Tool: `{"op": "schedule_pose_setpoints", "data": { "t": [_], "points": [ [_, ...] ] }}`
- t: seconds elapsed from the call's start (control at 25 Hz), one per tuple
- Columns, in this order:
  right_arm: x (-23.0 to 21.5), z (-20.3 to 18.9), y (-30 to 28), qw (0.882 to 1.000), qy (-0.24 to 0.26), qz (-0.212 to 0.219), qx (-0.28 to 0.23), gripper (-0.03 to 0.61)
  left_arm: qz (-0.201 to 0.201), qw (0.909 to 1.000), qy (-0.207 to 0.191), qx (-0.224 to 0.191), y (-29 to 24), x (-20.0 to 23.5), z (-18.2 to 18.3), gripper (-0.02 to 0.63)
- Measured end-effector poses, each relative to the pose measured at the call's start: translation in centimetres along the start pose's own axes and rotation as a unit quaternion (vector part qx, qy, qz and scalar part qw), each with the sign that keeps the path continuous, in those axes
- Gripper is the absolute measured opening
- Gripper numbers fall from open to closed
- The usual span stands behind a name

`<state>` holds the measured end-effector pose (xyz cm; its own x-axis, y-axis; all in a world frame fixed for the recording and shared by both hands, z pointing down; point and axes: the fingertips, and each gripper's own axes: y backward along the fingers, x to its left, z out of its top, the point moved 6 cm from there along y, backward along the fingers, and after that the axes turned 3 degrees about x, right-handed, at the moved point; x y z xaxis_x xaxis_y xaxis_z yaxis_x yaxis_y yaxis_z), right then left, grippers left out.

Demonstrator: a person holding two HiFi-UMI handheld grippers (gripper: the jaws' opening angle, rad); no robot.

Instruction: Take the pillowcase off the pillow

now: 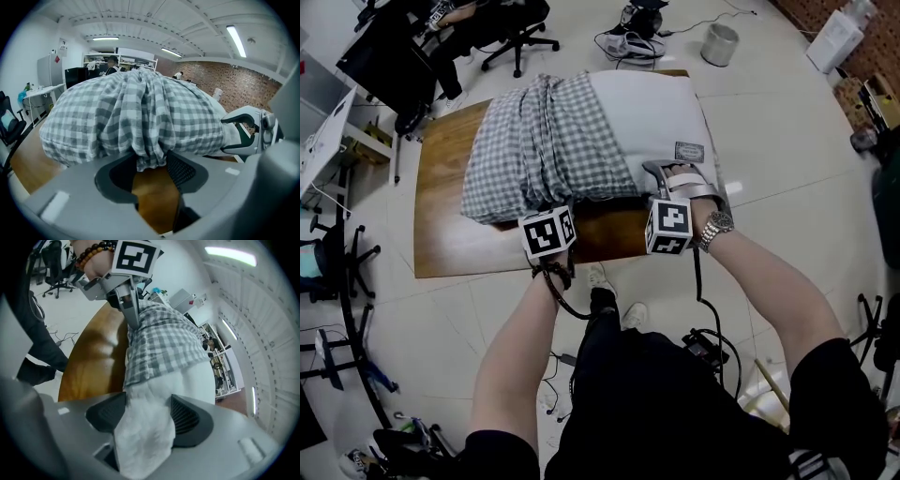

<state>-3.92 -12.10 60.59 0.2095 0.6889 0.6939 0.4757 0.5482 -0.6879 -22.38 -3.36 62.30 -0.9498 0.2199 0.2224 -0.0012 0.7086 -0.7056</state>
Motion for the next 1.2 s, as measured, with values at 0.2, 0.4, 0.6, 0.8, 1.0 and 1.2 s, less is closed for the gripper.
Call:
{"op": "schedule_pose_setpoints", "data": {
  "t": [0.2,0.4,0.6,0.8,1.0,1.2],
  "points": [
    [-1.1,-0.2,-1.1,0.999,0.012,-0.028,0.017,0.176,-0.012,0.9999,0.003,0.005,-0.7,1.5,1.2,0.065],
    [-2.8,-0.8,-0.8,0.999,0.002,-0.048,0.021,0.022,-0.002,1.0000,-0.004,0.008,-0.1,3.2,2.3,0.023],
    [-4.1,-2.3,0.2,0.998,-0.021,-0.053,0.028,0.014,0.026,0.9995,0.014,0.009,1.4,5.1,2.7,0.018],
    [-4.2,-3.6,1.7,0.997,-0.035,-0.056,0.030,0.012,0.043,0.9983,0.037,0.007,3.5,6.8,2.5,0.018],
    [-4.0,-5.0,3.1,0.997,-0.045,-0.061,0.030,0.012,0.056,0.9978,0.037,-0.001,5.2,7.8,2.6,0.020],
    [-3.7,-5.4,3.8,0.997,-0.055,-0.051,0.031,0.011,0.070,0.9966,0.045,-0.002,6.8,9.8,2.7,0.020]
  ]
}}
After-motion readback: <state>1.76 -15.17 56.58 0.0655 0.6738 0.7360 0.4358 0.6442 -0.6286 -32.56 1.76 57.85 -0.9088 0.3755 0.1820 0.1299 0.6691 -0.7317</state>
